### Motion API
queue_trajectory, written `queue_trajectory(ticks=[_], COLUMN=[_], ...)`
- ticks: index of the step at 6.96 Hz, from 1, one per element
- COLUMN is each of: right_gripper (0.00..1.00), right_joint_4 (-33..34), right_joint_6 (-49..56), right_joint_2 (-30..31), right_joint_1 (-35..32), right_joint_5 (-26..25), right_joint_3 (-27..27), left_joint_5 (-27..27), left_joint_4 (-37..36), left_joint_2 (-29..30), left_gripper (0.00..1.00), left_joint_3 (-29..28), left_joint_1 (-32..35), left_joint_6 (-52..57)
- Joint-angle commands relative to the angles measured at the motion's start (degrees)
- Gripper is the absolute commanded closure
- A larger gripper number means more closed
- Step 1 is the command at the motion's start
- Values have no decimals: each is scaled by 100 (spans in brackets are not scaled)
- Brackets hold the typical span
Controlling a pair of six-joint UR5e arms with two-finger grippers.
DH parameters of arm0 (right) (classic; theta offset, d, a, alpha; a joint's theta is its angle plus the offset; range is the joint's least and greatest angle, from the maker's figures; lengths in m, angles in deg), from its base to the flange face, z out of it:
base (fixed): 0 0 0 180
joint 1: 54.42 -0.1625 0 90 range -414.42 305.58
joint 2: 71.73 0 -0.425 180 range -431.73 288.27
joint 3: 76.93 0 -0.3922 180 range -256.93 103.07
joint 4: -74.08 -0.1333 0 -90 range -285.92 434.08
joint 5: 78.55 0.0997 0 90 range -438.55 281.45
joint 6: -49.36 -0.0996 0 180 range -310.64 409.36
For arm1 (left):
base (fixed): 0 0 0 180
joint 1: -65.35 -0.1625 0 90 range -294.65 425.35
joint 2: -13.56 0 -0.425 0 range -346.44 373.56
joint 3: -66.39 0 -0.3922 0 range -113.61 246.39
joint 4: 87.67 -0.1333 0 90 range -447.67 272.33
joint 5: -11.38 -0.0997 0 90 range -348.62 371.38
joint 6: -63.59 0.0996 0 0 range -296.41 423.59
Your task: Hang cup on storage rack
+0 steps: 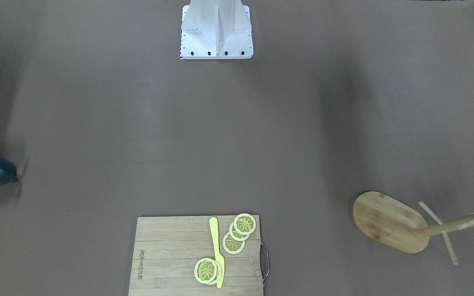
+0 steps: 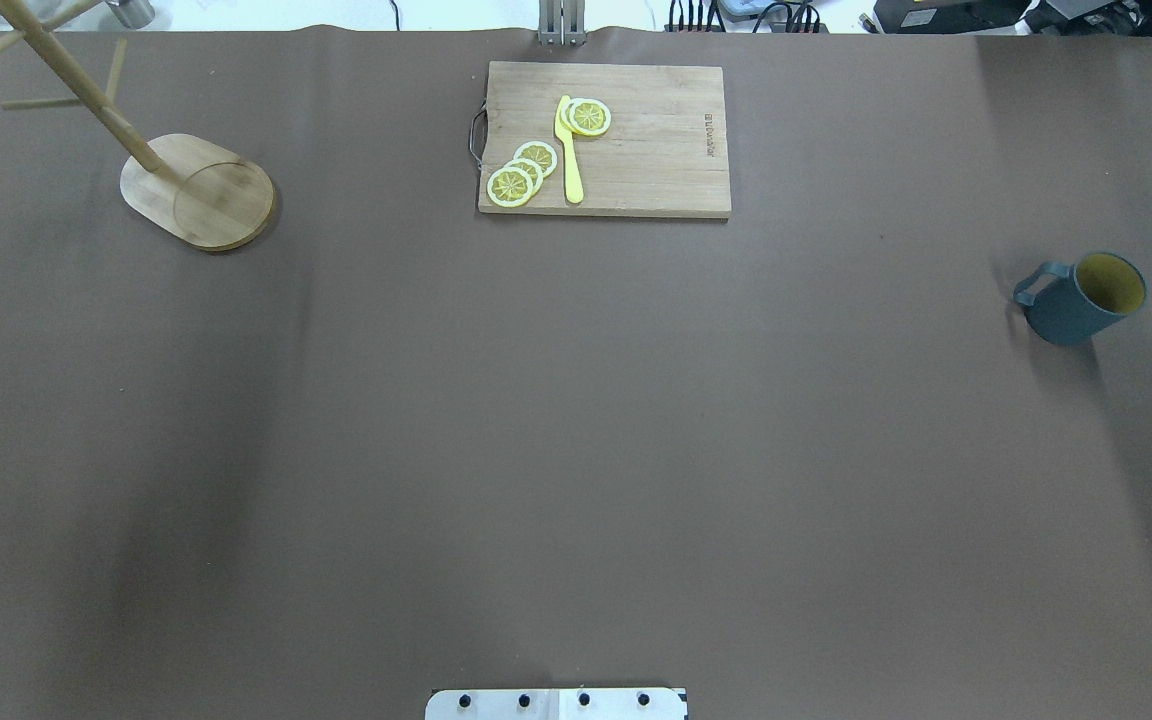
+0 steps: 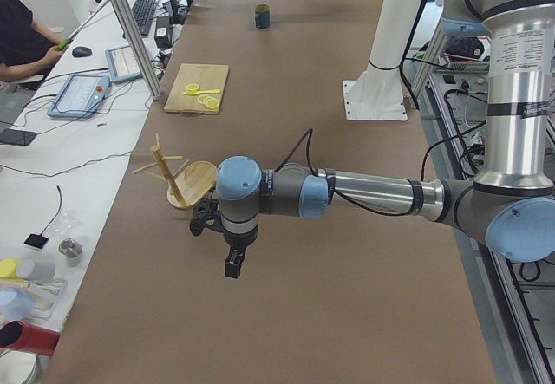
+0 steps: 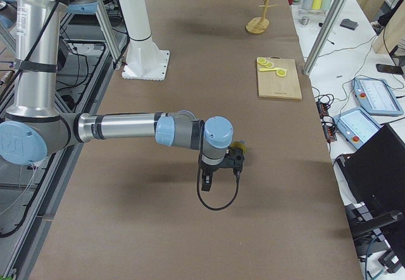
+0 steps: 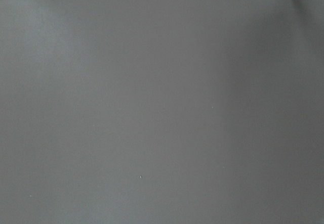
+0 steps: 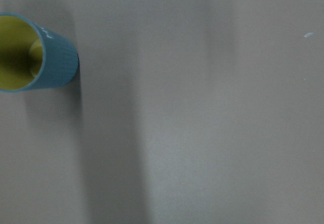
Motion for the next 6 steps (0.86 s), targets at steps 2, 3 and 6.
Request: queue_trajectory(ticks=[2,3,6], right_gripper=[0,0,0], right_joint_4=[0,-9,-26], right_joint_6=[9,9,-567], right_joint_2=[0,-9,-578], right_joint_1=[0,0,44], right_joint_5=[24,51,51], right_joint_3=[25,77,95], left_joint_5=[27,63,194], left_joint_4=[20,2,29], left_joint_2=[107,116,46], left_gripper=[2,2,2], left_joint_3=[56,47,56], left_joint_1=[-4,-13,-5], left_joint_6=[-46,-55,-37])
